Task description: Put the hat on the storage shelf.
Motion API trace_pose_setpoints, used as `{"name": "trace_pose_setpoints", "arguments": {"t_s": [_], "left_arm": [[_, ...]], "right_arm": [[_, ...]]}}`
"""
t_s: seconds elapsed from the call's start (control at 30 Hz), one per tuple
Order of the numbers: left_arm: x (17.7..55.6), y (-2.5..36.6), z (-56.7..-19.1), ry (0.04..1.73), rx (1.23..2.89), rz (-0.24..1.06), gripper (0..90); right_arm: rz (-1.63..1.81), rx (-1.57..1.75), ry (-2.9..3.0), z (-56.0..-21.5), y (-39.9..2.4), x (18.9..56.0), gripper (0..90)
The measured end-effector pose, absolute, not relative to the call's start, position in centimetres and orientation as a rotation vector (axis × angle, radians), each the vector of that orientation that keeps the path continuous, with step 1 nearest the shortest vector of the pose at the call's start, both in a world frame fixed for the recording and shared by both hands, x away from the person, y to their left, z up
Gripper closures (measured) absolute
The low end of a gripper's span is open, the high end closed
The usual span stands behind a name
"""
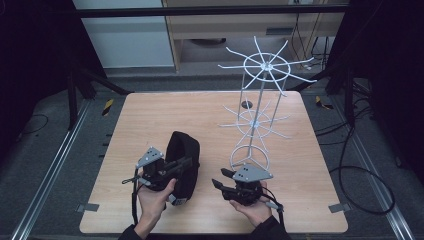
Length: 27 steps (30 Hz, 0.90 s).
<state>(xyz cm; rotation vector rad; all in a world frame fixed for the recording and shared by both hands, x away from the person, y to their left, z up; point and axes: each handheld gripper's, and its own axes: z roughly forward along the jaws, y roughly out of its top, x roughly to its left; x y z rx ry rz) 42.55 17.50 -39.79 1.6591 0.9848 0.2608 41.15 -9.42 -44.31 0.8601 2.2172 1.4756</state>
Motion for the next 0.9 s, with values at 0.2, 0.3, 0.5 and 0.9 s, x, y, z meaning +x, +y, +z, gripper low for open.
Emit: {"name": "trace_pose_setpoints", "arguments": {"t_s": [0.2, 0.3, 0.5, 0.9], "left_arm": [[41.4, 16.9, -38.3, 0.872, 1.679, 0.275, 82.8], [40.8, 16.5, -37.9, 0.834, 1.686, 0.282, 82.9], [40.3, 15.9, -37.5, 0.781, 1.719, 0.287, 82.8], [39.3, 15.3, -37.0, 0.700, 1.737, 0.271, 83.0]], "right_arm": [[1.454, 0.869, 2.231, -44.9, -9.2, 41.6, 52.1], [1.471, 0.892, 2.214, -45.0, -9.2, 42.0, 52.1], [1.495, 0.926, 2.213, -45.2, -8.7, 42.8, 50.2], [1.593, 1.003, 2.230, -45.9, -8.0, 43.6, 58.3]]}}
